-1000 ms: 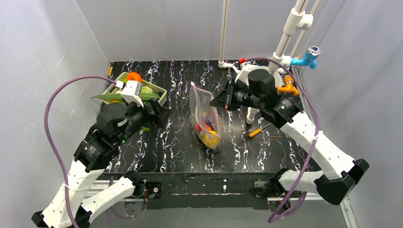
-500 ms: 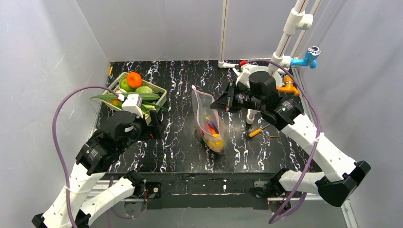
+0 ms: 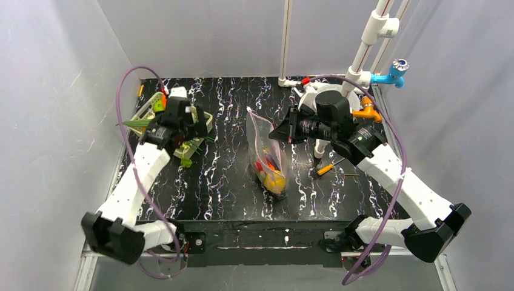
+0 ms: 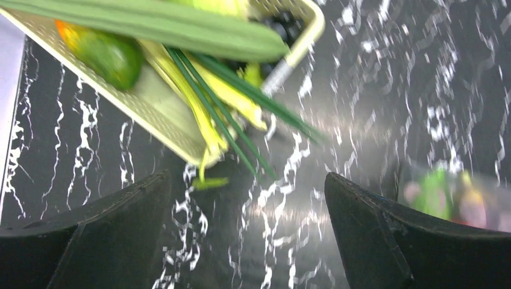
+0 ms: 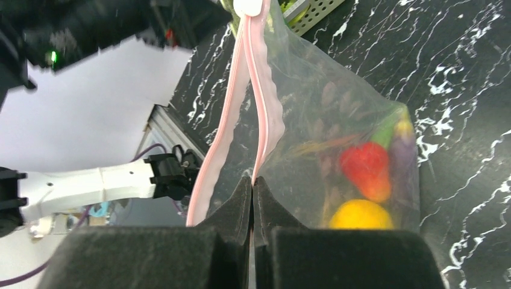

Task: Place the food in the zip-top bag and seal the zipper
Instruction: Pick up the fake fruit from the bin.

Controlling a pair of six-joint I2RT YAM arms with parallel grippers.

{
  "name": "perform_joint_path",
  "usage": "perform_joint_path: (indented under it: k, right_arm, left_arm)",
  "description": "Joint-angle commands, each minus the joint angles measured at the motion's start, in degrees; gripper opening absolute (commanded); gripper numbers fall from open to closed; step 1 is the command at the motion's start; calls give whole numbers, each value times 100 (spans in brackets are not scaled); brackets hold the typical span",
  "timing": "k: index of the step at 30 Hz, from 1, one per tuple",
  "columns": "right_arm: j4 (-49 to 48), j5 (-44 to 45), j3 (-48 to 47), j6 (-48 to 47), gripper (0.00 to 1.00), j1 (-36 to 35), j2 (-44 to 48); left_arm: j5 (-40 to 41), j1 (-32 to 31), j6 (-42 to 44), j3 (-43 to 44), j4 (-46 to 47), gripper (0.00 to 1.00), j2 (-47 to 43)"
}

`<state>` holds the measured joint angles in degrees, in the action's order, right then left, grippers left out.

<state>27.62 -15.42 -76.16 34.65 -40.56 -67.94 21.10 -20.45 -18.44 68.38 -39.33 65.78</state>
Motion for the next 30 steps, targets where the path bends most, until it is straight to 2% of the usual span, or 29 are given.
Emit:
perform_joint_path:
  k: [1, 4, 10, 14, 17, 20, 30]
  right_arm:
    - [-41, 92, -282, -652, 1, 4, -119]
    - [-113, 47, -187, -828, 1, 4, -124]
    - [-293, -299, 67, -984, 1, 13, -87]
    - [-288, -341, 93, -1133, 1, 13, -58]
    - [-237, -260, 101, -1241, 1, 13, -18]
    - [-222, -200, 137, -1308, 1, 12, 25]
    - [-230, -177, 208, -1353, 1, 13, -44]
  left_arm:
    - [1, 717, 75, 555, 1203, 98, 804]
    - [69, 1050, 370, 891, 1889, 98, 1454]
    - [-194, 1727, 541, 1862, 2110, 98, 2934]
    - [-281, 1918, 752, 2246, 2401, 98, 3647]
    - [-295, 2034, 662, 2724, 2254, 98, 4176]
    - [-285, 2252, 673, 3068, 2271, 98, 4546]
    - [-111, 2357, 1045, 3340, 2396, 95, 5309]
